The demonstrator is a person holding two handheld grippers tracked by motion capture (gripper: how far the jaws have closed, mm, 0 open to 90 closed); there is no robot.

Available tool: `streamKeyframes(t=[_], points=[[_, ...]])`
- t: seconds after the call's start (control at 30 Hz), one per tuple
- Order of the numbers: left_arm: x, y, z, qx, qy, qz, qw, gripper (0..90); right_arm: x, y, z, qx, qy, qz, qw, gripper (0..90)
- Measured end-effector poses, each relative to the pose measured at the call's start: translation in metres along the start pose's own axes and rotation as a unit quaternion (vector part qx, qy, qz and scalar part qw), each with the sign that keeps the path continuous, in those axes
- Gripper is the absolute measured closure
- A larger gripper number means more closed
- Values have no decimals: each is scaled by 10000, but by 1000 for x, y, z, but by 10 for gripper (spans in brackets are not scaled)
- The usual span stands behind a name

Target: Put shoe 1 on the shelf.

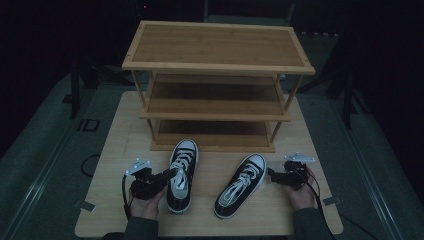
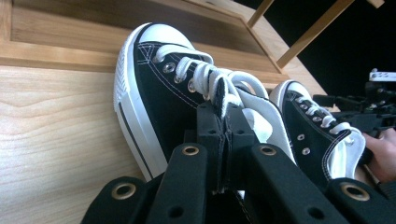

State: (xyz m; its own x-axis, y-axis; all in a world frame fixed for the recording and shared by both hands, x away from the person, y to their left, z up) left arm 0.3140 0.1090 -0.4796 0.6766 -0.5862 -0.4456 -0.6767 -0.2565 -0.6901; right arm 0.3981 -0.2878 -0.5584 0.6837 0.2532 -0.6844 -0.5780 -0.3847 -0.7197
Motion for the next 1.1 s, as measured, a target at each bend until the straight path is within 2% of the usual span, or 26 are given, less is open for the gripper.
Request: streamKeyframes(t=[0.67,1.1], points=[[-11,-19,-16,18,255,-112,9996,885,0,0,0,-7,-9,-4,10000,117],[-20,-31,-34,42,499,-225,9985,885,0,0,1,-17,-27,-4,10000,116]])
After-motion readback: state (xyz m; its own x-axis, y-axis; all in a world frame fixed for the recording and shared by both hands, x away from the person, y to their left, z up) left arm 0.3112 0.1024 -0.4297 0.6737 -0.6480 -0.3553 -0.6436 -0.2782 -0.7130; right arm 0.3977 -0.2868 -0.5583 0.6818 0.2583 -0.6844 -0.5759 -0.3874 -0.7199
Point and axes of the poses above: each handheld gripper's, and its own axes: x roughly forward along the jaws, y roughly out of its underside, z roughly to its left, the point moved 8 cm from there along x, roughly forward along the jaws, and after that the axes turned 8 degrees about -x, right-handed, at the moved point
